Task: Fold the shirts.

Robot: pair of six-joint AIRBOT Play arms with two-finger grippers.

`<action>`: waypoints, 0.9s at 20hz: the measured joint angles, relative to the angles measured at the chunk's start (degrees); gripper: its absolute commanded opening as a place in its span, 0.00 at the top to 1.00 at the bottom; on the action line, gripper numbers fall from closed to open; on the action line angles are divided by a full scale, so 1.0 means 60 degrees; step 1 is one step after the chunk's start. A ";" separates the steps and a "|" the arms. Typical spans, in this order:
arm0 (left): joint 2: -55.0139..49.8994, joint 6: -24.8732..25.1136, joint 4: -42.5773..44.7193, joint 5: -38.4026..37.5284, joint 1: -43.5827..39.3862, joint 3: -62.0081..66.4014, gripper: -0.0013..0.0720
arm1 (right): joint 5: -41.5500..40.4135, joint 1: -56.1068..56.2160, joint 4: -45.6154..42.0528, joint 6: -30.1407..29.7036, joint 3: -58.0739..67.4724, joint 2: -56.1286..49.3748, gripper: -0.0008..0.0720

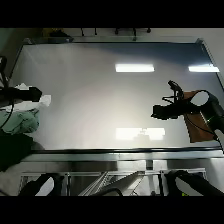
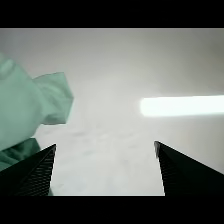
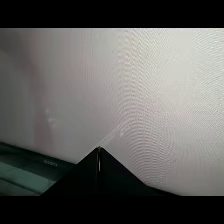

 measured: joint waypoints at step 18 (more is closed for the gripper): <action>-0.6706 -0.0106 0.3544 -0.0138 0.0200 0.2991 0.97 | 0.0000 0.0000 0.0004 0.0000 0.0000 0.0000 0.96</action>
